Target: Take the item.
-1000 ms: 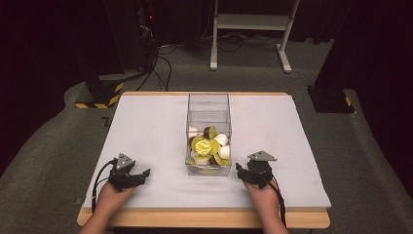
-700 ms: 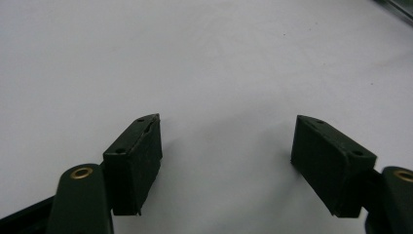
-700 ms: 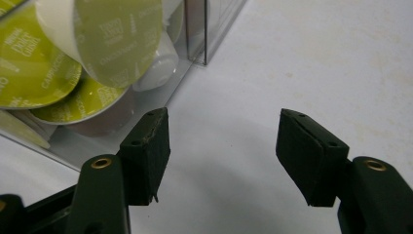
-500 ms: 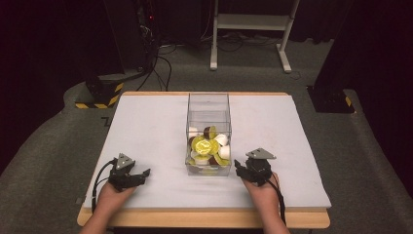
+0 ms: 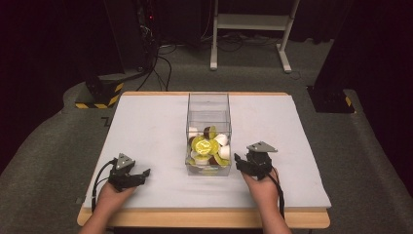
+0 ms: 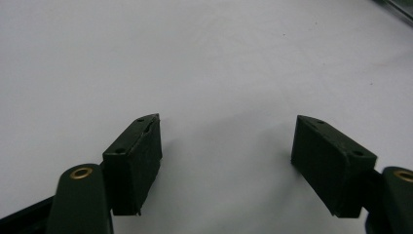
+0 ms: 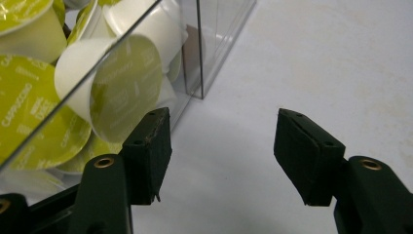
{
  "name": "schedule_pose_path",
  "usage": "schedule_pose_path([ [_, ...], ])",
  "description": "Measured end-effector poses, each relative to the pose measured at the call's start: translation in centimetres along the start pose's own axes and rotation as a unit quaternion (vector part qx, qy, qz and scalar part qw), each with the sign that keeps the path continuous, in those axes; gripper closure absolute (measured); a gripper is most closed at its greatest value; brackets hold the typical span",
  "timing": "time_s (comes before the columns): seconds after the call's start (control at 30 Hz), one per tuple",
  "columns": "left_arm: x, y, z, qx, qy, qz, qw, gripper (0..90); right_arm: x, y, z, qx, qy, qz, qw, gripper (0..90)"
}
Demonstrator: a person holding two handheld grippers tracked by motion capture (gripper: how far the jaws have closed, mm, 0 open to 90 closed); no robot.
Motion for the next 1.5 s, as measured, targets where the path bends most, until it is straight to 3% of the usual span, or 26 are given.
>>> schedule_pose_path([
  [0.4, 0.0, 0.0, 0.0, 0.000, 0.000, 0.001, 1.0000, 26.9, 2.1, 0.6, 0.6, 0.001, -0.005, 0.037, 0.9993, 40.2],
  [0.57, 0.0, 0.0, 0.0, 0.000, -0.002, 0.000, 1.0000, 26.9, 2.7, 1.2, 0.4, 0.002, 0.011, 0.053, 0.9985, 40.4],
  [1.1, 0.0, 0.0, 0.0, 0.000, -0.001, 0.000, 1.0000, 26.9, 4.2, 2.6, -2.3, 0.032, 0.027, 0.078, 0.9961, 35.3],
  [1.5, 0.0, 0.0, 0.0, -0.001, 0.001, 0.000, 1.0000, 26.7, 4.5, 1.4, -4.9, 0.066, 0.051, 0.066, 0.9942, 35.9],
])
Point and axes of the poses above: each handheld gripper's, and its own axes: y roughly backward along the jaws, x roughly out of its top, z roughly to its right, the point moved 8 cm from there along -y, roughly forward along the jaws, and after that the axes turned 10 degrees about x, right-handed, at the moved point
